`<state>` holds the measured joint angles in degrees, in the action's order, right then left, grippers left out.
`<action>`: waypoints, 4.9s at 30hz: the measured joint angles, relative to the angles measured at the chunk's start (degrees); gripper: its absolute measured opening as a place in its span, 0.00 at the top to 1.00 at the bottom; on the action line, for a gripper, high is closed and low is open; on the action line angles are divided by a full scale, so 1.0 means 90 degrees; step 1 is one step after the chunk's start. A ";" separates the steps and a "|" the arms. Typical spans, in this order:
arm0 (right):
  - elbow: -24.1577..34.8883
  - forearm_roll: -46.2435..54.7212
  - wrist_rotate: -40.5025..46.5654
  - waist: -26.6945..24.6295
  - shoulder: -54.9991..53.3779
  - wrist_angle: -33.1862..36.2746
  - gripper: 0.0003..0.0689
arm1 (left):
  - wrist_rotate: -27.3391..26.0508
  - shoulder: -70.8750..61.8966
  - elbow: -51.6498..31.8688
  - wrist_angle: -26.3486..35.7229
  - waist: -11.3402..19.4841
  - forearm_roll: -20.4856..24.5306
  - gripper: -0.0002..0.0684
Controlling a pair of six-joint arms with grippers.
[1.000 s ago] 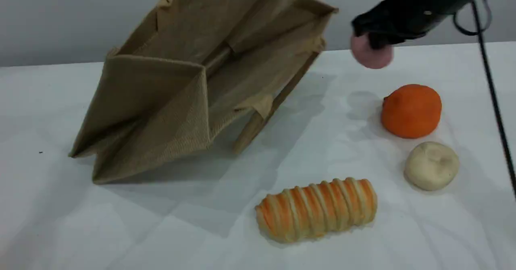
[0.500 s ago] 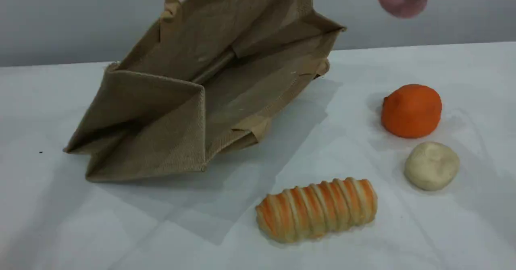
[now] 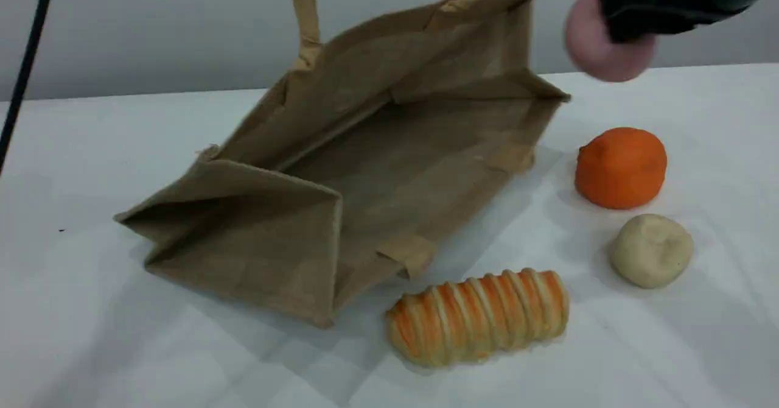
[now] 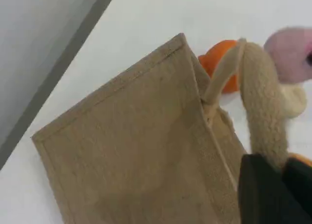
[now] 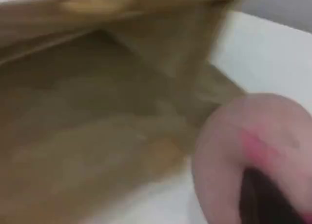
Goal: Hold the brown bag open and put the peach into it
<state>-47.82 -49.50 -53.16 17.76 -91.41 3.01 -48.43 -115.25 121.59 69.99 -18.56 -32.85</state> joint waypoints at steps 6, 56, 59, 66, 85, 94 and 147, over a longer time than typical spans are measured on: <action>0.0000 0.0000 -0.0006 0.0830 -0.0057 -0.0134 0.97 | 0.0001 0.0000 0.0000 0.0000 0.0000 -0.0019 0.87; -0.1261 -0.0616 -0.0158 -0.0180 -0.0528 0.0425 0.13 | 0.0128 0.0001 0.0012 -0.0002 -0.0306 -0.0018 0.87; -0.1273 -0.0616 -0.0158 -0.0667 -0.0196 0.0453 0.14 | 0.0128 0.0001 0.0012 -0.0002 -0.0306 -0.0018 0.87; -0.1273 -0.0616 -0.0158 -0.1231 0.0351 0.0439 0.14 | 0.0128 0.0001 0.0012 -0.0002 -0.0306 -0.0024 0.87; -0.1273 -0.0614 -0.0151 -0.1225 0.0621 0.0544 0.14 | 0.0574 0.0061 0.0019 -0.0007 -0.0299 0.0021 0.27; -0.1273 0.0153 0.0226 -0.1225 0.1935 0.1972 0.14 | 0.1847 0.0942 0.0032 0.0012 -0.0299 0.1429 0.26; 0.0980 0.3892 0.4227 -0.1219 0.9533 0.7298 0.15 | 0.4689 1.2389 -0.9407 -0.0020 -0.0299 0.3650 0.26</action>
<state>-39.00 -14.47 -15.12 6.79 -5.61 68.69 -6.23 -3.75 36.92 69.81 -21.25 0.00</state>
